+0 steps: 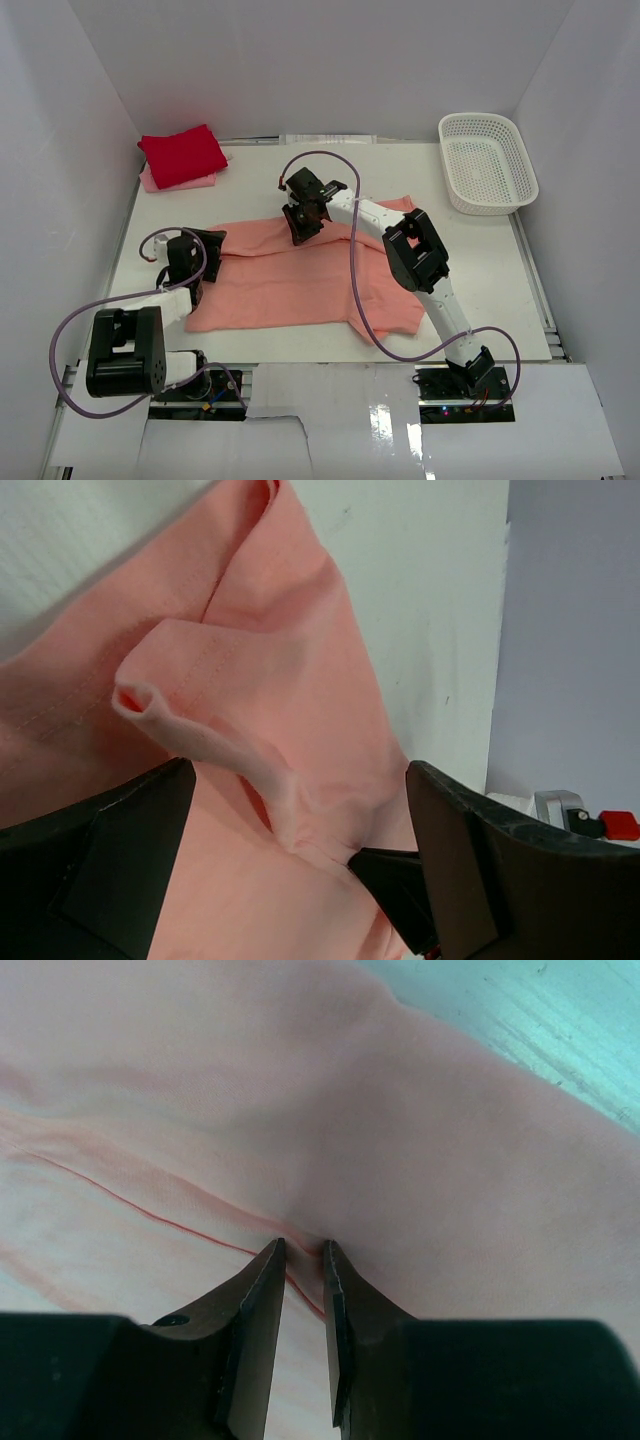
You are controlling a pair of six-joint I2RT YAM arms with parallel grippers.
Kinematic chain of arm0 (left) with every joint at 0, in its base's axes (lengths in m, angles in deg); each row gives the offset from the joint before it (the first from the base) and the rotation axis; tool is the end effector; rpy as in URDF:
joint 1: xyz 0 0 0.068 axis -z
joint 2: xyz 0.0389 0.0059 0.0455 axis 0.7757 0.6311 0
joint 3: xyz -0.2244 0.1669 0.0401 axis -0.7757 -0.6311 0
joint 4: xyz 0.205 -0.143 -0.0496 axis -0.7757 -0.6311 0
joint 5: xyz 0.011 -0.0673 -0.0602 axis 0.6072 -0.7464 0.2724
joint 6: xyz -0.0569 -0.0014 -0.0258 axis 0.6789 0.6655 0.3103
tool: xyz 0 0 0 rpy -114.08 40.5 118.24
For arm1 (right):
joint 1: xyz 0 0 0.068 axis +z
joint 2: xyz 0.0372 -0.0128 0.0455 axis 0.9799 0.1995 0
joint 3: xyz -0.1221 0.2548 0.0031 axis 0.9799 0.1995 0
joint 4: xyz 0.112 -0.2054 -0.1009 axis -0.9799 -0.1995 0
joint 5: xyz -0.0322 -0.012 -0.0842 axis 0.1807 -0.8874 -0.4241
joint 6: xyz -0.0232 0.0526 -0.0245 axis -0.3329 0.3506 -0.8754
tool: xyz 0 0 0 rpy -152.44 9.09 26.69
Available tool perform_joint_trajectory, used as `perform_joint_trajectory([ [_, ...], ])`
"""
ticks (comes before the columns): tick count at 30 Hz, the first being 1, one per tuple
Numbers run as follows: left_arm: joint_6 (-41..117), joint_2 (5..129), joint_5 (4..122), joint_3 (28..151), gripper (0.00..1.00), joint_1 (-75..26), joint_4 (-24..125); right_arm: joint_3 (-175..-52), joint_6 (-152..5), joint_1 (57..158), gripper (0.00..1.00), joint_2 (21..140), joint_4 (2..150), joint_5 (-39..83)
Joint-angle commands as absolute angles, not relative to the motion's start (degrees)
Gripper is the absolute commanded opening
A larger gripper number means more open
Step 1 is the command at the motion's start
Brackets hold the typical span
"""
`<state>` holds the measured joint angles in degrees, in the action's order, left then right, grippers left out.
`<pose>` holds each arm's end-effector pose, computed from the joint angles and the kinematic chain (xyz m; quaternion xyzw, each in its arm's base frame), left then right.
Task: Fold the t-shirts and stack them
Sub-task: Fold the flattened tshirt in 1/3 of the way
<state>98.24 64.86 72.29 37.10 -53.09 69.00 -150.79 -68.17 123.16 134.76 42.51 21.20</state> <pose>0.2325 0.0099 0.1540 -0.5325 0.6988 -0.2655 0.3970 0.3696 0.3726 0.1695 -0.2826 0.9136 0.1835 0.2274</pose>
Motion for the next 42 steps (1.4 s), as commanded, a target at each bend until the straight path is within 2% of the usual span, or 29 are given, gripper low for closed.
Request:
perform_joint_trajectory([
  [1,97.8,65.1,72.8,39.2,0.97,-52.9,66.2,-148.6,-68.2,124.2,0.28,135.2,40.5,20.7],
  [6,96.9,65.3,75.9,39.8,0.96,-53.2,65.9,-148.4,-68.2,124.2,0.28,135.0,40.5,20.5],
  [15,95.4,69.4,75.1,42.2,0.88,-56.3,66.0,-147.7,-68.3,124.2,0.27,134.8,40.5,20.3],
  [18,94.9,71.1,74.4,42.6,0.81,-57.2,66.2,-147.6,-68.4,124.2,0.27,134.8,40.5,20.2],
  [19,94.8,71.5,74.1,42.5,0.76,-57.4,66.4,-147.7,-68.3,124.2,0.27,134.8,40.5,20.4],
  [25,94.5,73.1,73.5,41.4,0.65,-58.3,70.2,-147.6,-68.5,124.2,0.27,134.4,40.5,20.1],
  [29,93.0,73.1,73.5,41.7,0.52,-58.8,71.0,-147.6,-68.5,124.3,0.27,134.3,40.4,20.0],
  [36,88.1,71.1,74.3,42.7,0.45,-59.5,70.7,-147.7,-68.5,124.2,0.27,134.5,40.4,20.3],
  [42,85.9,71.1,75.1,43.3,0.43,-59.9,70.8,-147.1,-68.8,124.2,0.27,134.3,40.4,19.9],
])
